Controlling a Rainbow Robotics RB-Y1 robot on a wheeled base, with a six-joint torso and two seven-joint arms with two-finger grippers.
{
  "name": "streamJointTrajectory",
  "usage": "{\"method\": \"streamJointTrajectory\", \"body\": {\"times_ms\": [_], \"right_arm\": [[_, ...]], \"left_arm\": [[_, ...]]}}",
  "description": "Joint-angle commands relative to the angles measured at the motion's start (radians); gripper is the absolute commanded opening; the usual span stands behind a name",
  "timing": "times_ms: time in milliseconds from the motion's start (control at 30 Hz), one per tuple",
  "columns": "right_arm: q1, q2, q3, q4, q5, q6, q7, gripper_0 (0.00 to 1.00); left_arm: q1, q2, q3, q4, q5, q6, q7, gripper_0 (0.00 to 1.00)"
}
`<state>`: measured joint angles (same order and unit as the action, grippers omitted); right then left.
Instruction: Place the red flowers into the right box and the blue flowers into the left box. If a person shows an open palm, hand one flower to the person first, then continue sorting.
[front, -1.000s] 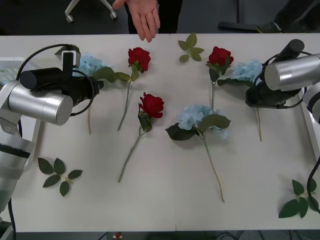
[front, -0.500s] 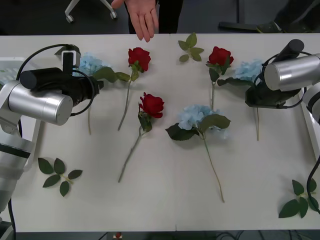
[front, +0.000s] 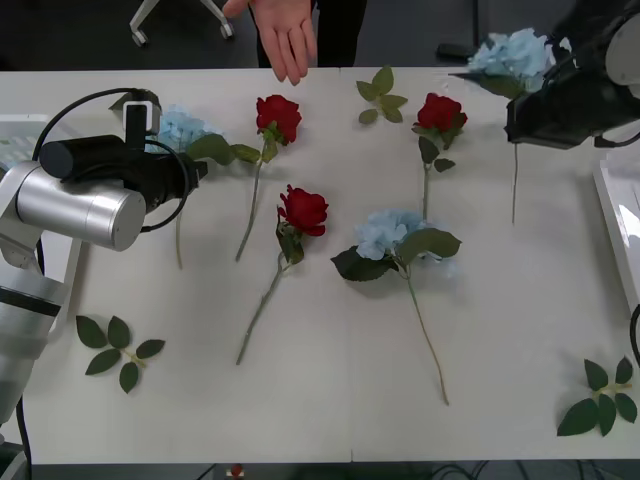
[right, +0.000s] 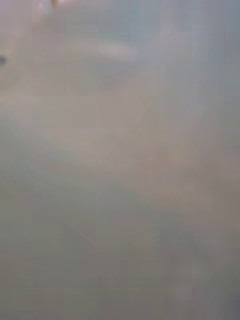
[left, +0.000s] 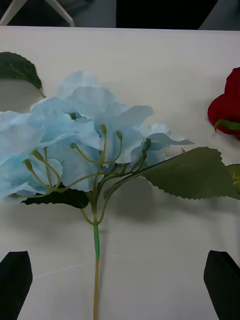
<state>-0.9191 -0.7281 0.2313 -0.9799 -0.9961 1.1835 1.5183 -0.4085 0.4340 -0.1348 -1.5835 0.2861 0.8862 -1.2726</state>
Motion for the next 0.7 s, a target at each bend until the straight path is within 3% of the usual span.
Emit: {"method": "streamJointTrajectory", "body": {"times_ms": [33, 400, 700], "right_arm": [[-0.040, -0.048, -0.035, -0.065, -0.113, -0.048, 0.114, 0.00], [-0.040, -0.045, -0.061, -0.192, -0.392, -0.212, 0.407, 0.00], [-0.040, 0.036, -0.098, -0.220, -0.578, -0.354, 0.661, 0.00]], "left_arm": [[-0.003, 0.016, 0.017, -0.021, 0.007, -0.001, 0.004, 1.00], [-0.001, 0.016, 0.018, -0.021, 0.008, 0.000, 0.004, 1.00], [-0.001, 0.016, 0.018, -0.021, 0.008, 0.000, 0.004, 1.00]]}}
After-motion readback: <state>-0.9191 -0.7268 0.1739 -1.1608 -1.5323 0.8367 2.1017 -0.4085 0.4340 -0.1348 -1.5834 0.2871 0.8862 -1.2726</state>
